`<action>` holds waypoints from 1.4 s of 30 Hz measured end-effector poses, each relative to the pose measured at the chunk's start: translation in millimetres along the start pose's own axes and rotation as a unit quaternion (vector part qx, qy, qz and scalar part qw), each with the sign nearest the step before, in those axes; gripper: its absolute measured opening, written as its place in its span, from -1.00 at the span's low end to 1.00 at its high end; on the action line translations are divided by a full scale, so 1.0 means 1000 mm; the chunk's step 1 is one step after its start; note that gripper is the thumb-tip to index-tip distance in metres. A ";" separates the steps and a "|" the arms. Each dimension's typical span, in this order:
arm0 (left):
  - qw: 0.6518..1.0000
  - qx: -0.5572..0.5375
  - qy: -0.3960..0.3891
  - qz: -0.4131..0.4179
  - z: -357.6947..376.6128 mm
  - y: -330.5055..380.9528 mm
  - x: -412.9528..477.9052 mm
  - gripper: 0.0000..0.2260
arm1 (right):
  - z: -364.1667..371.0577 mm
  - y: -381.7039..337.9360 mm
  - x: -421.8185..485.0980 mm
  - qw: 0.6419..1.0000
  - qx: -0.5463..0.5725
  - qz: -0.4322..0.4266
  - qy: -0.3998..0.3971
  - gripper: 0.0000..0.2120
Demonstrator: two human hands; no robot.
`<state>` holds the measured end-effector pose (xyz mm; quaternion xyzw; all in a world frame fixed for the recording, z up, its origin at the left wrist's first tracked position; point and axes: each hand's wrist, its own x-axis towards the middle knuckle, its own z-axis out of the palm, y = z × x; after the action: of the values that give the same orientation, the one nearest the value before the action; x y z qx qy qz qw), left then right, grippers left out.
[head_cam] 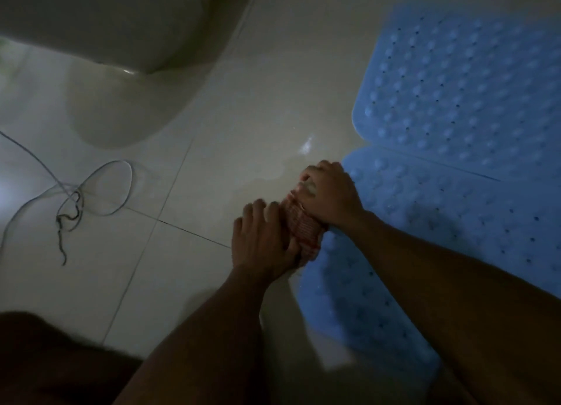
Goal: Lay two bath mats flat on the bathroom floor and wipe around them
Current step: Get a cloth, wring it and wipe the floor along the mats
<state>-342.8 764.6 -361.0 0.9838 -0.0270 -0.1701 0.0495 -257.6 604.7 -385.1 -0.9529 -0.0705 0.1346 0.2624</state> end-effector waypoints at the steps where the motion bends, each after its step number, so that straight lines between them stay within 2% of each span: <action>1: 0.998 -0.016 0.026 0.063 0.006 -0.001 0.006 -0.38 | -0.001 0.009 -0.004 0.999 -0.011 0.010 0.045 -0.73; 4: 0.983 -0.026 0.017 0.183 0.031 0.004 0.020 -0.40 | 0.004 0.045 -0.019 0.985 -0.066 0.039 0.157 -0.64; 6: 0.978 -0.023 0.021 0.207 0.055 0.002 0.011 -0.44 | 0.011 0.069 -0.030 0.976 -0.119 0.060 0.174 -0.55; 12: 0.991 -0.066 0.062 0.099 0.095 0.011 -0.048 -0.46 | 0.028 0.075 -0.039 0.978 -0.144 0.085 0.127 -0.38; 16: 0.992 -0.050 0.055 0.100 0.091 0.016 -0.029 -0.46 | 0.030 0.076 -0.038 0.975 -0.153 0.092 0.133 -0.38; 24: 0.987 -0.056 0.088 0.124 0.074 0.038 0.057 -0.46 | 0.018 0.093 -0.010 0.962 -0.157 0.048 0.216 -0.48; 31: 0.989 -0.052 0.096 0.099 0.047 0.076 0.156 -0.46 | -0.029 0.129 0.055 0.950 -0.172 0.064 0.253 -0.50; 42: 0.989 -0.082 0.125 -0.001 0.015 0.126 0.258 -0.44 | -0.076 0.185 0.160 0.949 -0.200 0.097 0.223 -0.45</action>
<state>-109.4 620.3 -447.7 0.9900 -0.0050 -0.0471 0.1331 -70.5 443.4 -453.2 -0.9937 0.0574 -0.0737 0.0616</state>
